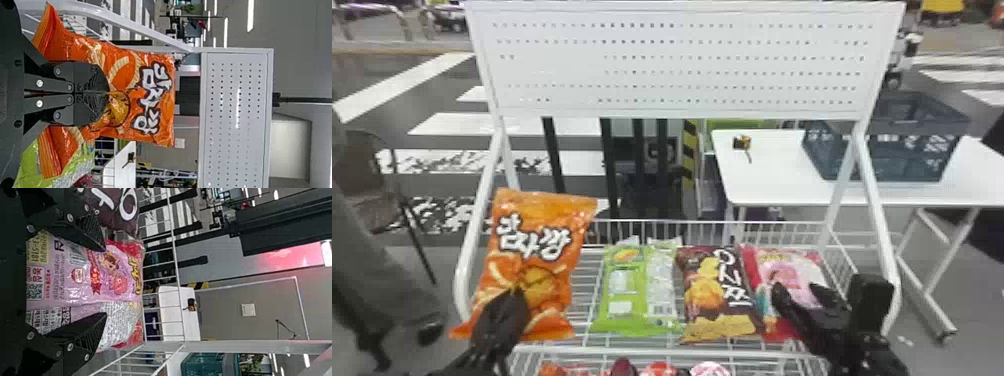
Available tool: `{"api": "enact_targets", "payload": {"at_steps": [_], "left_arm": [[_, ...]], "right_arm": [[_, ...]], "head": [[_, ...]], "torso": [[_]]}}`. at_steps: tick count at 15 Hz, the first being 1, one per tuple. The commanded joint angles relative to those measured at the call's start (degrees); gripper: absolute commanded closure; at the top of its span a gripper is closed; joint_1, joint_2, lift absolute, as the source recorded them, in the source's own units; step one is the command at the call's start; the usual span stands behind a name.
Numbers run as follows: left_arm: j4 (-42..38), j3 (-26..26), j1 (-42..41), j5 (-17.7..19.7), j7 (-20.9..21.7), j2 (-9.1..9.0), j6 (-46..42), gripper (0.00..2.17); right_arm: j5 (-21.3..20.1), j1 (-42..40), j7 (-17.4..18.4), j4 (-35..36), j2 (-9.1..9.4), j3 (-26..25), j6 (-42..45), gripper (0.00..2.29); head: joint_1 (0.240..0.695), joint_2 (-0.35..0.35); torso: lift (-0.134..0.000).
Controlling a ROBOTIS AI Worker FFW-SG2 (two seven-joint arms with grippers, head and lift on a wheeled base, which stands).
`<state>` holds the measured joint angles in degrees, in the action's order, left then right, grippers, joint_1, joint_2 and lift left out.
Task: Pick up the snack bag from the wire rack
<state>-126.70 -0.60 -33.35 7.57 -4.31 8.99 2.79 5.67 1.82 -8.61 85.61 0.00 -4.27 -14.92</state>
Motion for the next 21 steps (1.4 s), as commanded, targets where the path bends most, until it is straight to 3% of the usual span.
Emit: {"api": "enact_targets", "payload": {"at_steps": [1, 3, 7, 10, 13, 18, 21], "left_arm": [[0.1, 0.1, 0.4, 0.1, 0.0, 0.06, 0.2, 2.11], [0.5, 0.1, 0.6, 0.3, 0.0, 0.24, 0.2, 2.11], [0.8, 0.1, 0.6, 0.3, 0.0, 0.33, 0.0, 2.11], [0.8, -0.1, 0.5, 0.4, 0.0, 0.33, 0.0, 2.11], [1.0, -0.6, 0.5, 0.3, 0.0, 0.41, 0.0, 2.11], [0.9, -0.5, 0.6, 0.5, -0.4, 0.50, -0.7, 2.11], [0.8, -0.4, 0.6, 0.9, -0.4, 0.68, -0.9, 2.11]], "right_arm": [[-0.6, 0.2, 0.0, 0.7, 0.05, 0.0, -3.0, 1.90], [-0.7, 0.0, 0.7, 1.3, 0.05, 0.1, -3.5, 2.20], [-0.8, -3.1, 3.4, 6.7, 0.05, 0.2, -3.3, 2.22], [-0.5, -7.9, 5.0, 14.9, 0.05, 0.0, -3.5, 2.22], [1.2, -13.7, 4.7, 23.8, 0.05, -0.1, -3.5, 2.22], [2.2, -27.1, 1.1, 39.5, 0.05, -0.4, -2.6, 2.22], [2.6, -36.4, 0.4, 44.0, 0.05, -1.4, 4.4, 2.22]], "head": [[0.499, 0.000], [0.499, 0.000], [0.499, 0.000], [0.499, 0.000], [0.499, 0.000], [0.499, 0.000], [0.499, 0.000]], "torso": [[0.000], [0.000], [0.000], [0.000], [0.000], [0.000], [0.000]]}}
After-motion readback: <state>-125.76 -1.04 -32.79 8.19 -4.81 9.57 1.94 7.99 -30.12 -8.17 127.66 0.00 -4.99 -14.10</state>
